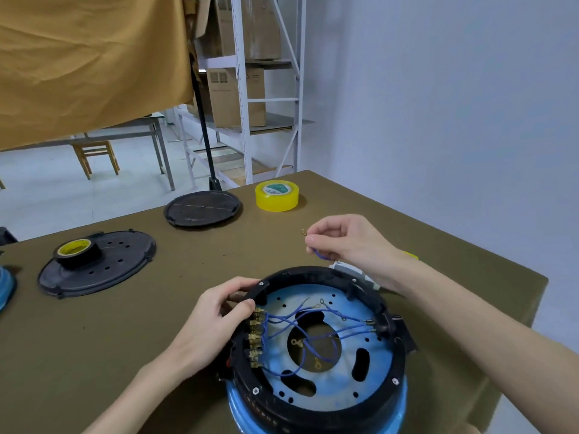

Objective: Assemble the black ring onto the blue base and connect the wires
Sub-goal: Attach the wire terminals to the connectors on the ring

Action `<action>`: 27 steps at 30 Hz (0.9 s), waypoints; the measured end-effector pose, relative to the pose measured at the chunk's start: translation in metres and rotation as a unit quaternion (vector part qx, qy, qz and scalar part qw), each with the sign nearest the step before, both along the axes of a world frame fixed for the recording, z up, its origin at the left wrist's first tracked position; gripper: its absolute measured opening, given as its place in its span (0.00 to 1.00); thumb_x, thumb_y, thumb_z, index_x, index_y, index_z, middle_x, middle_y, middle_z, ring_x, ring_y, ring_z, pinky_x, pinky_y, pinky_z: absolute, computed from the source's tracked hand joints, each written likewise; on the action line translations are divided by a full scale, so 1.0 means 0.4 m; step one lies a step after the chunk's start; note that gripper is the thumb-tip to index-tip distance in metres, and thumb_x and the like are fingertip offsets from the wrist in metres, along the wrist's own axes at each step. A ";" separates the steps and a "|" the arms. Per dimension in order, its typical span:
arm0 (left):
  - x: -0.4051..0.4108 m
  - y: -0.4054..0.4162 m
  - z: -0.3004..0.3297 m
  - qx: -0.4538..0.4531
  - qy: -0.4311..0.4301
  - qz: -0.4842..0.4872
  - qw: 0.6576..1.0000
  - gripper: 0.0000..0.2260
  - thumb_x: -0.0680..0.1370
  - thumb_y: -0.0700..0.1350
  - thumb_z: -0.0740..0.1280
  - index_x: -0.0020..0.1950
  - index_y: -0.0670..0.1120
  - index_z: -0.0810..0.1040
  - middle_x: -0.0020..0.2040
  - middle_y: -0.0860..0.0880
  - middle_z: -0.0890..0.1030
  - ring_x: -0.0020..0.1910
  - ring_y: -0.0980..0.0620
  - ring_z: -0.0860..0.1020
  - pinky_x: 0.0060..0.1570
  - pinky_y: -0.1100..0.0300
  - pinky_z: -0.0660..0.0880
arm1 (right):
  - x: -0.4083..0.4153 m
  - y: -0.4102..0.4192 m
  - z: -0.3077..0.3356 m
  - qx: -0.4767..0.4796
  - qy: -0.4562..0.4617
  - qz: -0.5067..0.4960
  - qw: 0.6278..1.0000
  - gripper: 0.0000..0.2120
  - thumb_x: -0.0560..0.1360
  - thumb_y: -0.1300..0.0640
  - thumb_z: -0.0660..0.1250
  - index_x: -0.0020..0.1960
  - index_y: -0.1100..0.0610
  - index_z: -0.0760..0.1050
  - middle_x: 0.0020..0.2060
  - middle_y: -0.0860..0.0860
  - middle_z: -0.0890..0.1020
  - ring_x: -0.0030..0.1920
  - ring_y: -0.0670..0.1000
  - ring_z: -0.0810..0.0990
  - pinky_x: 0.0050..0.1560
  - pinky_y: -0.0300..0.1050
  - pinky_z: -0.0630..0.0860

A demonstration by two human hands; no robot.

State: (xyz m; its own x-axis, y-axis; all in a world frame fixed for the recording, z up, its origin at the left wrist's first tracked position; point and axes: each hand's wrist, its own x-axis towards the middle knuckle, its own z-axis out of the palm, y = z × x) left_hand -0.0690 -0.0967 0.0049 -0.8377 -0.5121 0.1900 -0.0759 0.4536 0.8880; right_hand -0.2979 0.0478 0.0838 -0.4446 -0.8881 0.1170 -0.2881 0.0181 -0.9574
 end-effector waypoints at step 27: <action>-0.077 0.188 0.164 -0.091 0.021 -0.048 0.994 0.08 0.82 0.46 0.69 0.52 0.59 0.85 0.44 0.62 0.85 0.42 0.63 0.82 0.43 0.73 0.74 | 0.050 0.138 -0.099 0.133 0.204 -0.118 0.963 0.08 0.85 0.50 0.59 0.60 0.47 0.75 0.47 0.48 0.83 0.43 0.54 0.82 0.41 0.43 0.76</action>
